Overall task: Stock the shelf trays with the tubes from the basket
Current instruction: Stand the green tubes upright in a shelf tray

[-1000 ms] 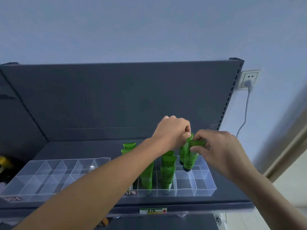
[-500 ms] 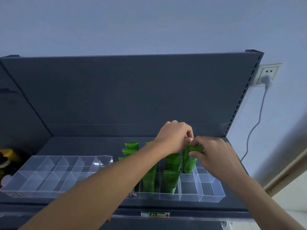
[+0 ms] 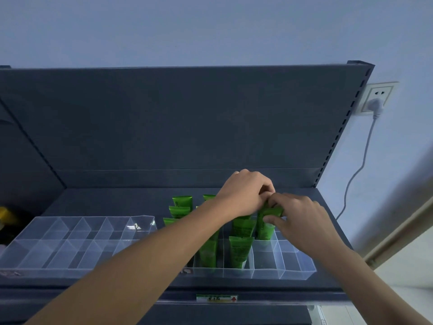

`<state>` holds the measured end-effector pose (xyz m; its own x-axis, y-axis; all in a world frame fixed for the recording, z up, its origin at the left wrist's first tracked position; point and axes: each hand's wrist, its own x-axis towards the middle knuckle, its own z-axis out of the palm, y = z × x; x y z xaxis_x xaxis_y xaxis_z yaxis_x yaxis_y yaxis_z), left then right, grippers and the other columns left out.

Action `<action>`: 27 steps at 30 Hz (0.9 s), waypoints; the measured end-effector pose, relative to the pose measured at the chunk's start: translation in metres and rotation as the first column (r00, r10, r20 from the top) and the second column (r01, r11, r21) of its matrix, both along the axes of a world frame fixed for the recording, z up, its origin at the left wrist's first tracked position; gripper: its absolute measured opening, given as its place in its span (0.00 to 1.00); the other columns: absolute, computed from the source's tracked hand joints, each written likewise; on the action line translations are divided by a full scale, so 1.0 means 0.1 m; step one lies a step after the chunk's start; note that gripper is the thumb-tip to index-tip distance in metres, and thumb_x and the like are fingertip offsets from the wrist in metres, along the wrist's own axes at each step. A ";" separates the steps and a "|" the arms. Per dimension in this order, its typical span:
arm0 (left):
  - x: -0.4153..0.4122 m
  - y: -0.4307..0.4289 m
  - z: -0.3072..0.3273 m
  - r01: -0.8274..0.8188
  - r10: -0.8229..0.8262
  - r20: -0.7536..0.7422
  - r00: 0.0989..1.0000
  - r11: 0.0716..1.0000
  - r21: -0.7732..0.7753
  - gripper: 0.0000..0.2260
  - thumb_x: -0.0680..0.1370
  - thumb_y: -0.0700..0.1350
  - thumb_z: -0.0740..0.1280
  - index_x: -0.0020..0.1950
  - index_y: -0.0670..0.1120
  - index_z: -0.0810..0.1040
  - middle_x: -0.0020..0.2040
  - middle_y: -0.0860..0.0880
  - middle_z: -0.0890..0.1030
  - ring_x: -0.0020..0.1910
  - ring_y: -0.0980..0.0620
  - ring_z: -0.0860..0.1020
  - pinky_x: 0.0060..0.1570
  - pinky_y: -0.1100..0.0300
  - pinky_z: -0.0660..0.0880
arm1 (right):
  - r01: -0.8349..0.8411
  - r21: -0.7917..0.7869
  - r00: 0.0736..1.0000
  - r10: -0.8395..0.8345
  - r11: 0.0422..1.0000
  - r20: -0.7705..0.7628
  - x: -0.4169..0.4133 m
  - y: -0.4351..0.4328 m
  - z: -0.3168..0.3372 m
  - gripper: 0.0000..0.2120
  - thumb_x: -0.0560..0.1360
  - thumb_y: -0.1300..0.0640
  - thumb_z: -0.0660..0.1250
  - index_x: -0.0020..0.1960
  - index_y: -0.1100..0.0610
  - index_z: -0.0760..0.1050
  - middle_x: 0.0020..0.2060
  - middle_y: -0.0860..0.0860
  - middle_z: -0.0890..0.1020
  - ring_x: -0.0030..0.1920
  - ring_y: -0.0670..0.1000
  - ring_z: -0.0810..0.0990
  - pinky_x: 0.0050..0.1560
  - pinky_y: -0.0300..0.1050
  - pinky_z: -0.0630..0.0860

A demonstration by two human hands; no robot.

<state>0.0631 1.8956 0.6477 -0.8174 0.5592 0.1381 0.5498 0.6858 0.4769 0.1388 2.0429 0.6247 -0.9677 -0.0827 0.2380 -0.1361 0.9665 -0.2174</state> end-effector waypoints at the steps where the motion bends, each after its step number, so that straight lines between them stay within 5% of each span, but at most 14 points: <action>1: 0.01 -0.01 0.00 0.003 -0.003 0.001 1.000 1.000 0.007 0.09 0.79 0.44 0.65 0.48 0.53 0.85 0.41 0.54 0.85 0.42 0.52 0.80 0.46 0.55 0.73 | 0.006 -0.001 1.000 -0.006 1.000 -0.001 0.01 -0.01 0.02 0.12 0.71 0.40 0.71 0.50 0.44 0.75 0.45 0.40 0.82 0.42 0.49 0.81 0.38 0.44 0.72; 9: 0.16 -0.43 0.12 -0.064 0.081 -0.124 0.989 0.989 0.137 0.08 0.81 0.46 0.66 0.58 0.50 0.82 0.52 0.54 0.85 0.53 0.52 0.81 0.57 0.50 0.76 | 0.062 -0.002 0.994 -0.062 0.998 -0.087 0.04 -0.28 0.31 0.08 0.76 0.41 0.63 0.46 0.44 0.74 0.41 0.40 0.80 0.42 0.47 0.80 0.38 0.47 0.78; 14: 0.33 -1.19 0.21 -0.125 0.152 -0.228 0.962 0.984 0.129 0.08 0.79 0.47 0.66 0.56 0.51 0.82 0.51 0.55 0.84 0.51 0.55 0.81 0.54 0.51 0.77 | 0.025 0.014 0.993 -0.023 1.000 -0.118 0.01 -0.81 0.49 0.08 0.77 0.42 0.62 0.46 0.45 0.74 0.42 0.41 0.80 0.44 0.47 0.80 0.40 0.48 0.78; 27: 1.23 -4.33 0.07 -0.248 0.229 -0.358 0.905 0.969 -0.008 0.10 0.77 0.49 0.61 0.53 0.50 0.81 0.48 0.52 0.84 0.49 0.48 0.81 0.51 0.48 0.76 | -0.114 0.031 0.965 0.118 0.993 -0.233 0.67 -3.82 0.52 0.07 0.76 0.45 0.65 0.51 0.47 0.74 0.46 0.44 0.81 0.48 0.50 0.81 0.42 0.47 0.77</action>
<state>0.1862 1.4626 0.6544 -0.8311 0.3679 0.4170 0.4919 0.8361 0.2429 0.2054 1.6605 0.6768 -0.8686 -0.1971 0.4545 -0.2926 0.9444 -0.1496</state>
